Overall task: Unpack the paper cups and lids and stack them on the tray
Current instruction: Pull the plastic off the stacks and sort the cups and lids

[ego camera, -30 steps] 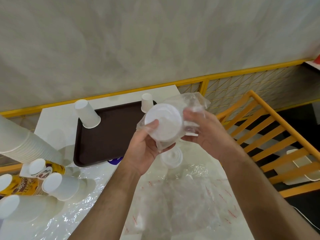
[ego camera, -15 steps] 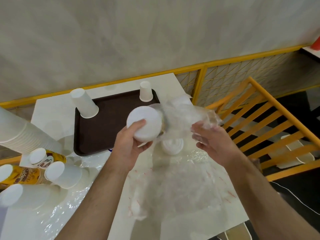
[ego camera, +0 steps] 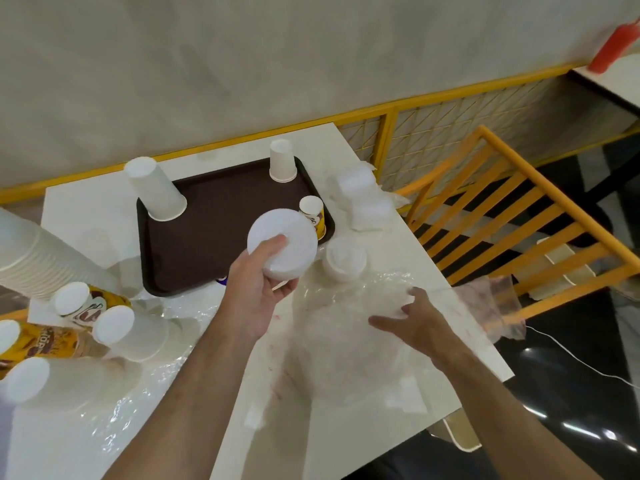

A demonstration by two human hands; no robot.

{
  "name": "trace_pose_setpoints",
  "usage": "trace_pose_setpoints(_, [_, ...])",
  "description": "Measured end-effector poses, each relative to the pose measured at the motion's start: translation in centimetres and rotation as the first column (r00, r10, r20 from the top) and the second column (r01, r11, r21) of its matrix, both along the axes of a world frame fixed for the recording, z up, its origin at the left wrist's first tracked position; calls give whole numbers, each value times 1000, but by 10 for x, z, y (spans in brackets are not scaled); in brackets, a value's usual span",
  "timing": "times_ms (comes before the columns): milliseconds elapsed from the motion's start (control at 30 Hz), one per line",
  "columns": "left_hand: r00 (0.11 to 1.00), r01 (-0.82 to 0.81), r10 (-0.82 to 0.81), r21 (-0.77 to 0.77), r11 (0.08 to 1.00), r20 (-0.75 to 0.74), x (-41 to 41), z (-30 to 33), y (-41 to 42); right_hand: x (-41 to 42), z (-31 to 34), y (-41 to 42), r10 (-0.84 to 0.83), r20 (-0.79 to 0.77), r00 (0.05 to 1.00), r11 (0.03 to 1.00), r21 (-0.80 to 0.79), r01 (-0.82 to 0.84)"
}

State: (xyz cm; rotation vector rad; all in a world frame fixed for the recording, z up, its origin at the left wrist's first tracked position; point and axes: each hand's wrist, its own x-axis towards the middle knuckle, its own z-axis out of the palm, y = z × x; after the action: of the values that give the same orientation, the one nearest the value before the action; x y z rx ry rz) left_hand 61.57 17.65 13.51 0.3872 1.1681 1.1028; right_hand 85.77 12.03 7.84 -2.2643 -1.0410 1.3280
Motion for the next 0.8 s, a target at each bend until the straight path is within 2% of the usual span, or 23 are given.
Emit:
trace_pose_setpoints(67, [1000,23,-23,9,1000,-10,0,0,-2,0,6,1,-50,137,989,998,42,44])
trace_pose_setpoints(133, [999,49,-49,15,999,-12,1,0,-4,-3,12,-5,-77,321,944,986,166,24])
trace_pose_setpoints(167, [998,57,-57,18,998,-12,1,0,-4,-6,14,-9,-97,392,915,956,292,-23])
trace_pose_setpoints(233, [997,70,-70,21,997,-12,1,0,-5,-19,14,-19,-61,485,872,823,519,-231])
trace_pose_setpoints(267, [997,75,-75,22,997,-11,2,-1,-6,-27,10,-23,42,541,840,765,523,-375])
trace_pose_setpoints(333, [996,86,-86,24,996,-5,3,-2,-7,-39,-8,-26,350,612,709,723,305,-620])
trace_pose_setpoints(400, [995,102,-102,30,994,0,4,-2,-8,-44,-31,-26,603,569,560,684,-6,-730])
trace_pose_setpoints(433, [994,111,-111,33,993,3,3,-2,-9,-45,-39,-26,665,547,509,653,-96,-751])
trace_pose_setpoints(500, [991,131,-131,38,991,6,3,-3,-10,-46,-48,-27,702,545,458,624,-160,-765])
trace_pose_setpoints(567, [990,143,-143,34,989,-3,3,-5,-11,-44,-48,-26,688,562,459,636,-162,-754])
trace_pose_setpoints(700, [985,151,-150,14,988,-81,8,-10,-11,-43,-23,-22,612,570,548,695,-57,-717])
trace_pose_setpoints(767, [983,153,-149,27,988,-111,12,-12,-10,-40,-11,-21,519,550,654,744,85,-662])
trace_pose_setpoints(800, [982,161,-157,34,986,-109,15,-12,-10,-37,-3,-19,448,494,745,781,189,-595])
